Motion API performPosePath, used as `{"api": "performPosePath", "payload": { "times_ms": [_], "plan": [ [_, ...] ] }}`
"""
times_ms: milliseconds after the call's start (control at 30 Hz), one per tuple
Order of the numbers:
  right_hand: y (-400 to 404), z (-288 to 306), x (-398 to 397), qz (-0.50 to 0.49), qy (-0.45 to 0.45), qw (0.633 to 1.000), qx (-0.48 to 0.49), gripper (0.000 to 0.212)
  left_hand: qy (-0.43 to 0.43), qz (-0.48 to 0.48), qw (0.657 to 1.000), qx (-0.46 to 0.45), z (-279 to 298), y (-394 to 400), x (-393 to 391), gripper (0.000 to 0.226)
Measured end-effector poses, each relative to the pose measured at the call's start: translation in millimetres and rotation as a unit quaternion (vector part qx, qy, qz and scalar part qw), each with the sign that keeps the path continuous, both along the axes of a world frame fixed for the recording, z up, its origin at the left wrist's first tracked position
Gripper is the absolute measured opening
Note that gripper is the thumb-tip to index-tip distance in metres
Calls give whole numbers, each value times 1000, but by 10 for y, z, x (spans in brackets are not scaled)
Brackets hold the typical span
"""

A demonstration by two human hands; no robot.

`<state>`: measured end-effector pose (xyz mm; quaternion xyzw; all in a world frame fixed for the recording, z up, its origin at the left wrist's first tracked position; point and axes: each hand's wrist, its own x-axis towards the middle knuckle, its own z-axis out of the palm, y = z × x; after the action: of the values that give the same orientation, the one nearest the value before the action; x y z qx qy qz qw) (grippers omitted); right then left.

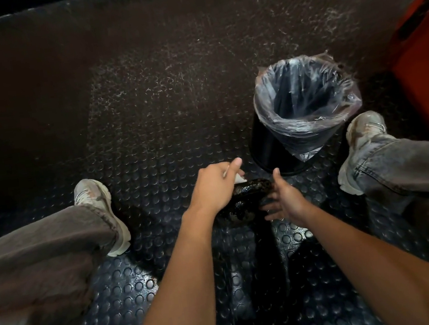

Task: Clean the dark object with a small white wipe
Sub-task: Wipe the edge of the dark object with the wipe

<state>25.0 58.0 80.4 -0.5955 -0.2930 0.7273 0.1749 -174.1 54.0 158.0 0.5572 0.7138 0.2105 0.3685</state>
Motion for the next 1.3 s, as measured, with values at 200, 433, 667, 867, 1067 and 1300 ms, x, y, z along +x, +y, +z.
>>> {"api": "performPosePath", "payload": {
  "times_ms": [200,433,667,867,1067,1300],
  "plan": [
    [-5,3,-5,-8,5,1000,-2,93,72,-5,995,-66,-32,66,-135,51],
    [-5,20,-8,0,5,1000,0,89,14,-68,997,-41,23,152,141,51],
    [-5,15,-5,3,-1,1000,-4,99,38,6,998,-43,-56,-34,-152,50],
    [-7,12,-4,3,1,1000,0,84,53,-66,992,-98,-37,132,68,52],
    [-12,0,5,7,0,1000,-2,95,-2,-15,1000,-19,-22,-77,5,49],
    [-19,6,-4,-2,4,1000,0,103,71,-28,994,-73,-50,31,-84,52]
  ]
}}
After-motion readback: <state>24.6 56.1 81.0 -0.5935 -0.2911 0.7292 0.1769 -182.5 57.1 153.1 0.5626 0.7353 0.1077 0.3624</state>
